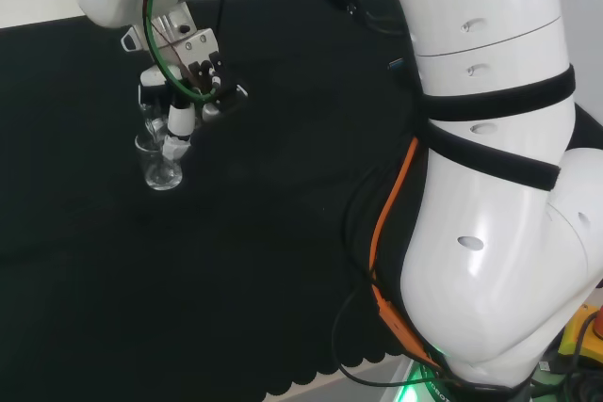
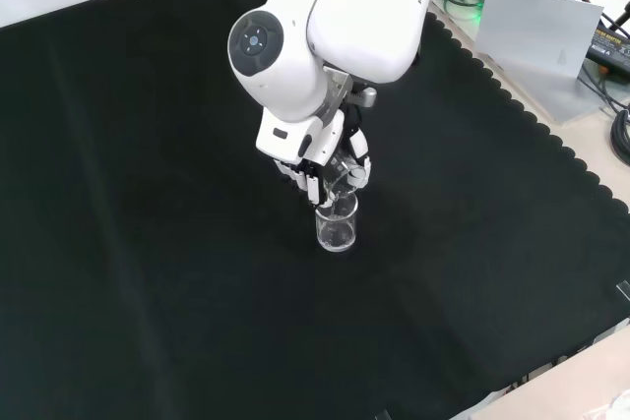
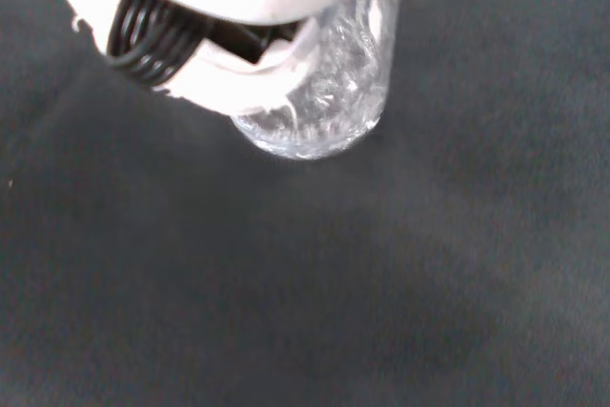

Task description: Pour the water from the handheld beaker into the one on the table.

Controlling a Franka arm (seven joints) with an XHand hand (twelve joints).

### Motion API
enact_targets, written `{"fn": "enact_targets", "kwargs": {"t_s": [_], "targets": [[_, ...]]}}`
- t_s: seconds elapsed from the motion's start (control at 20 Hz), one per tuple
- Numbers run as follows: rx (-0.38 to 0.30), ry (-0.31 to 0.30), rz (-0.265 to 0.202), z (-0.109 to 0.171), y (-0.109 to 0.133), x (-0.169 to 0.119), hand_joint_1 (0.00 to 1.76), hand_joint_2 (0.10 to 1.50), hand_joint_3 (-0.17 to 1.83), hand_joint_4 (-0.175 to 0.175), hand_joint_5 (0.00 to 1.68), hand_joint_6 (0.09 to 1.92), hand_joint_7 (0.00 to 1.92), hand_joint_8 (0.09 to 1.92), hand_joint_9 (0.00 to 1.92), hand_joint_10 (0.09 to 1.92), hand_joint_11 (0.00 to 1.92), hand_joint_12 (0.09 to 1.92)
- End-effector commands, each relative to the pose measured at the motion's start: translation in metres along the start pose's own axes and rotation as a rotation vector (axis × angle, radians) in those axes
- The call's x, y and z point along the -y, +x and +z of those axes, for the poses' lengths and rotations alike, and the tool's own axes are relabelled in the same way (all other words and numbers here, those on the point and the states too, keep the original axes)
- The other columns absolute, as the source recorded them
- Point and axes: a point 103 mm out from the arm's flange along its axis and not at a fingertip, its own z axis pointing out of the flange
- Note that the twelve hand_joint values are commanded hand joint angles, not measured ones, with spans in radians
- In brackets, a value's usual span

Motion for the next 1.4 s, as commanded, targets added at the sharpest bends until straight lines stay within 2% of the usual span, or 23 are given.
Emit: {"fn": "enact_targets", "kwargs": {"t_s": [0.05, 0.55, 1.0, 1.4], "targets": [[0.029, 0.008, 0.005, -0.0087, 0.0056, -0.0073, 1.12, 0.63, 0.78, 0.158, 1.2, 0.87, 1.71, 0.51, 1.72, 0.39, 1.44, 0.77], [0.028, 0.002, -0.002, -0.0106, 0.0066, -0.0067, 1.12, 0.63, 0.78, 0.156, 1.2, 0.87, 1.71, 0.51, 1.72, 0.4, 1.44, 0.77], [0.034, -0.001, 0.02, -0.0128, 0.0071, -0.0059, 1.12, 0.63, 0.78, 0.154, 1.2, 0.87, 1.7, 0.52, 1.71, 0.4, 1.44, 0.77], [0.034, -0.005, 0.012, -0.015, 0.0068, -0.0045, 1.12, 0.63, 0.79, 0.152, 1.2, 0.87, 1.7, 0.52, 1.71, 0.41, 1.44, 0.77]]}}
